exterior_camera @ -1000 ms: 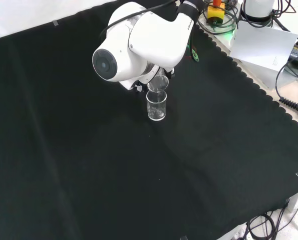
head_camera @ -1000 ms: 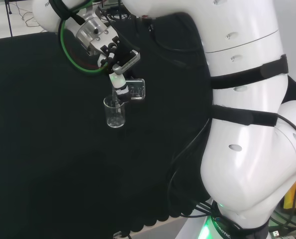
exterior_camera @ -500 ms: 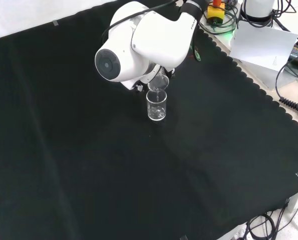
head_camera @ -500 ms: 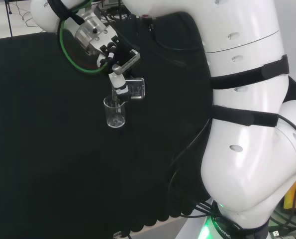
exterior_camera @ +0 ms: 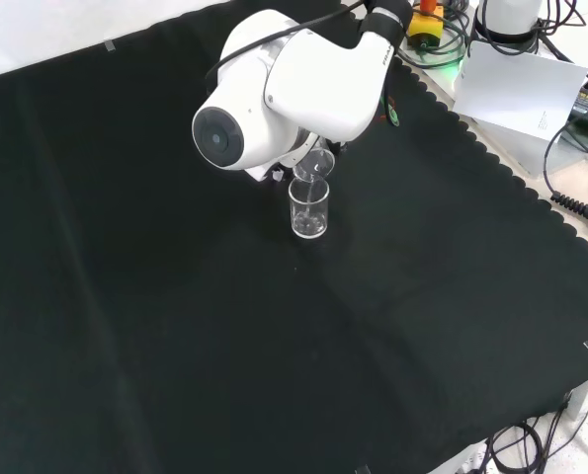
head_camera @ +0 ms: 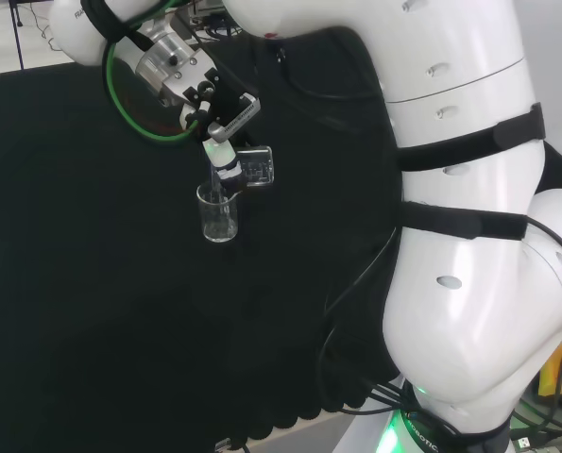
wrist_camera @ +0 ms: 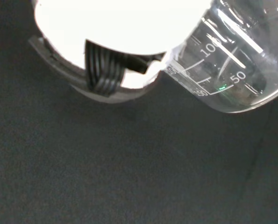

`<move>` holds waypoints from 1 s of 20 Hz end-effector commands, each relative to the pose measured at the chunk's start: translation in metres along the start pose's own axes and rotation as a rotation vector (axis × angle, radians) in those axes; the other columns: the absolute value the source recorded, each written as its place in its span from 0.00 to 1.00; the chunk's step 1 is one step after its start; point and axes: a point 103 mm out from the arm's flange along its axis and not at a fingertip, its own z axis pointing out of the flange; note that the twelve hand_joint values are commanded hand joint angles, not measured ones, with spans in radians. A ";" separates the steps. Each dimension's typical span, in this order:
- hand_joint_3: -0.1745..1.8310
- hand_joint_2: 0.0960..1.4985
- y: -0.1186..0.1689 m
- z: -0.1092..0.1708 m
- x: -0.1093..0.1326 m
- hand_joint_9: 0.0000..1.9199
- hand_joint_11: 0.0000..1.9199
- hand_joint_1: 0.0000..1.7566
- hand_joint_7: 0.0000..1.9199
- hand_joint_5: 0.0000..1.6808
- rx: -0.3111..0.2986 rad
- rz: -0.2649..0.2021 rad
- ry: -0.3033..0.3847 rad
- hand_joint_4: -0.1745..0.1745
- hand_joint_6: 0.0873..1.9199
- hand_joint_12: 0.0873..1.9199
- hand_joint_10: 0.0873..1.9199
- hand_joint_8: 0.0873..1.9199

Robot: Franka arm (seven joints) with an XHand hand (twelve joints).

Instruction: Pour the water from the handheld beaker into the one on the table.

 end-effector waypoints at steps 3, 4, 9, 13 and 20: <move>0.52 0.37 0.001 -0.002 0.001 0.78 0.57 0.74 0.60 0.65 0.013 0.007 -0.011 0.00 0.52 0.44 0.45 0.51; 0.52 0.37 0.001 -0.003 0.003 0.78 0.57 0.74 0.60 0.65 0.003 -0.018 -0.008 0.00 0.52 0.44 0.45 0.51; 0.52 0.37 0.000 -0.004 0.005 0.78 0.57 0.74 0.60 0.65 0.009 -0.018 -0.016 0.00 0.52 0.44 0.45 0.51; 0.52 0.37 0.001 -0.002 0.003 0.78 0.57 0.74 0.60 0.65 0.017 -0.008 -0.015 0.00 0.52 0.44 0.45 0.51; 0.52 0.37 -0.002 -0.005 0.007 0.78 0.57 0.74 0.60 0.65 0.020 0.010 -0.024 0.00 0.52 0.44 0.45 0.51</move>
